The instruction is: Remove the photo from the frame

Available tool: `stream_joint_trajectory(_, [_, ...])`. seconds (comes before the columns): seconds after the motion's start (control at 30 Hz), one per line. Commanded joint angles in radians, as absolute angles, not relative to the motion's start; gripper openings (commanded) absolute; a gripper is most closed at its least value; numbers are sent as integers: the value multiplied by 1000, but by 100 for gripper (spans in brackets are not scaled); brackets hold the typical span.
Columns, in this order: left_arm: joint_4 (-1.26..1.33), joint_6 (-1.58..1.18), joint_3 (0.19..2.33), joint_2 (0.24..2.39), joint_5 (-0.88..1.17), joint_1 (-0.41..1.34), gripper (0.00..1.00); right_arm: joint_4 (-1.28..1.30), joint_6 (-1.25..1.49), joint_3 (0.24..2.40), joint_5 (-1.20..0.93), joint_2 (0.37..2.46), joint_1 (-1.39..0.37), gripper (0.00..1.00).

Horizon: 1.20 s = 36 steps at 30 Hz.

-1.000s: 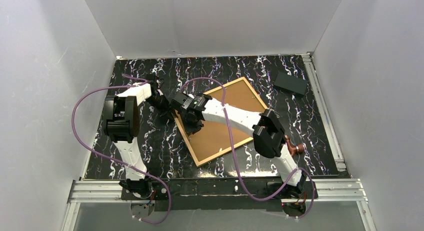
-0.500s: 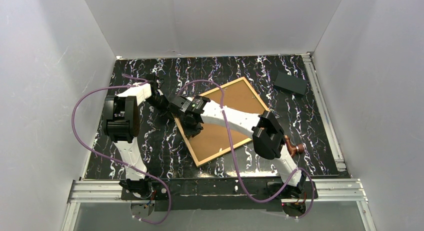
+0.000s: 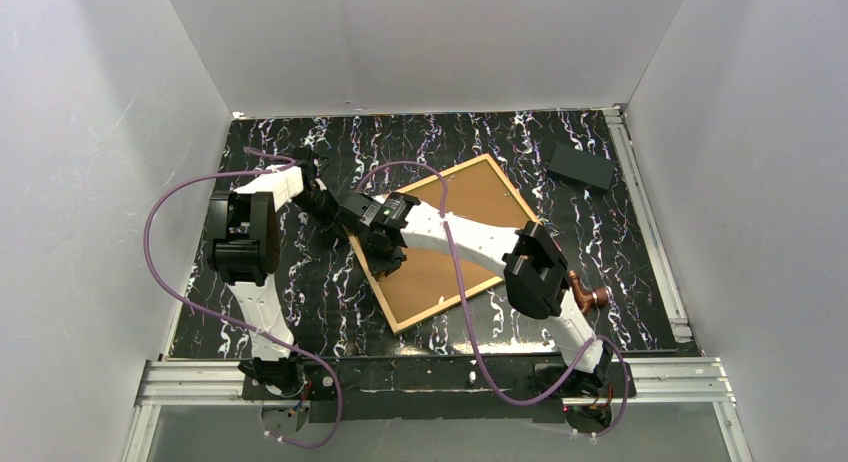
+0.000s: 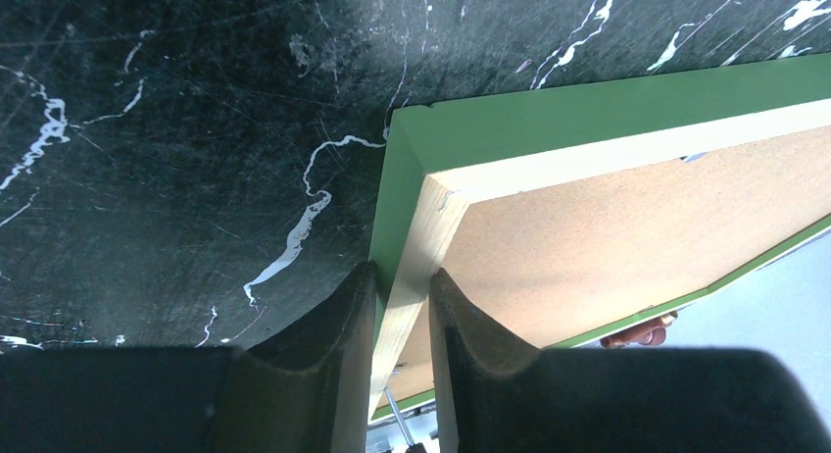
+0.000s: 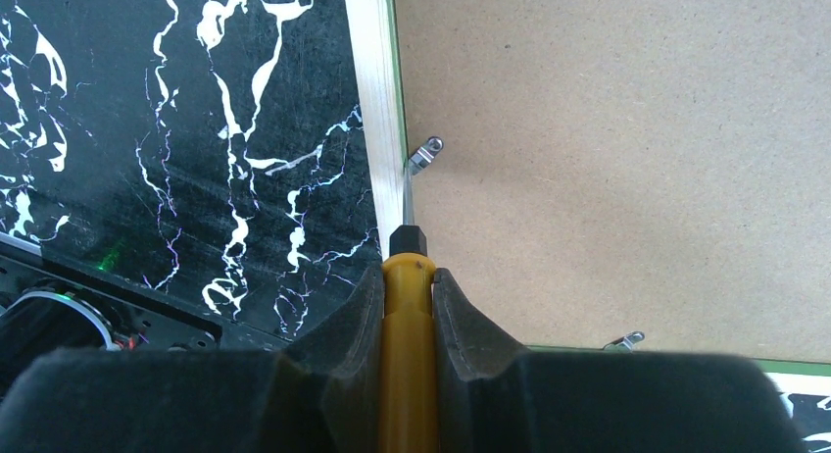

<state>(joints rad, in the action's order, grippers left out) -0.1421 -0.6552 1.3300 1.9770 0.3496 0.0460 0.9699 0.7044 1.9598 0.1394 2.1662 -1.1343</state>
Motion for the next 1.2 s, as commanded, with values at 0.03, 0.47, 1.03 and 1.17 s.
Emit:
stream_joint_trajectory(0.03, [-235,-660,1332,2027,264,36,0,1042,725,1908,163,2169,-1148,1])
stream_joint_trajectory(0.47, [-241,-656,1338,2031,261,37,0,1056,767,1832,197,2082,-1173,1])
stream_joint_trajectory(1.03, [-247,-652,1343,2041,255,34,0,997,706,2038,133,2148,-1079,1])
stream_joint_trajectory(1.17, [-247,-653,1343,2041,255,34,0,990,697,2069,111,2196,-1076,1])
